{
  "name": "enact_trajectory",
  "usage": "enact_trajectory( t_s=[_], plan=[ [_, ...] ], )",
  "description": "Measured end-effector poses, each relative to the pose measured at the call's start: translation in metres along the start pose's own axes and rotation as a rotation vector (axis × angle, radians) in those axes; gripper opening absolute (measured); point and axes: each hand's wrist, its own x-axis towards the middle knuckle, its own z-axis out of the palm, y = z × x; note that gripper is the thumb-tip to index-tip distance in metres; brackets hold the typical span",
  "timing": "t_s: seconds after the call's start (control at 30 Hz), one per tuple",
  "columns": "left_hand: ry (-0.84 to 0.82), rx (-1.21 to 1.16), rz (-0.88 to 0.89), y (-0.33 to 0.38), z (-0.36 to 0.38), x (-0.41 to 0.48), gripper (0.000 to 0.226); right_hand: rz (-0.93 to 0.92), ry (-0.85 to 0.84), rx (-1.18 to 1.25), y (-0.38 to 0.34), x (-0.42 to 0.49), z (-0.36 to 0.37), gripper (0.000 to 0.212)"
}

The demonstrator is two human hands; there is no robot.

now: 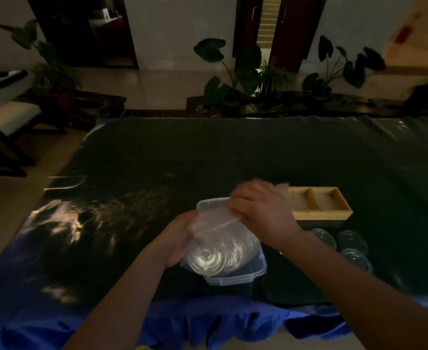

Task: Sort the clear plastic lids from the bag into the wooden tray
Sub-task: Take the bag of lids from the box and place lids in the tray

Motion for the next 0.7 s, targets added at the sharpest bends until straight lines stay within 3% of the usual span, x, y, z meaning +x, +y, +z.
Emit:
enact_trajectory(
  t_s=[0.03,0.1,0.17,0.23,0.33,0.43,0.6,0.7],
  plan=[
    [-0.041,0.028,-0.015,0.002,-0.002,0.000,0.017,0.036,-0.045,0.056,-0.001,0.004,-0.004,0.029],
    [-0.039,0.227,0.020,0.008,-0.005,-0.001,0.016,0.277,-0.161,0.246,0.003,0.016,-0.014,0.013],
    [0.019,0.334,0.068,0.018,-0.009,-0.003,0.013,0.509,-0.225,0.478,0.007,0.027,-0.024,0.017],
    [0.100,0.289,0.135,0.028,-0.014,-0.003,0.012,0.619,-0.261,0.603,0.010,0.031,-0.031,0.021],
    [-0.024,0.278,0.299,0.050,-0.008,-0.014,0.021,0.678,-0.311,0.745,0.006,0.027,-0.034,0.022],
    [-0.058,0.553,0.382,0.062,0.016,-0.013,0.046,0.749,-0.275,0.930,0.011,0.022,-0.038,0.018],
    [0.056,0.395,0.400,0.060,0.048,0.009,0.032,0.834,-0.285,1.356,0.058,0.011,-0.060,0.015],
    [0.104,0.356,0.401,0.064,0.073,0.021,0.024,0.794,-0.235,1.051,0.082,0.004,-0.049,0.024]
  ],
)
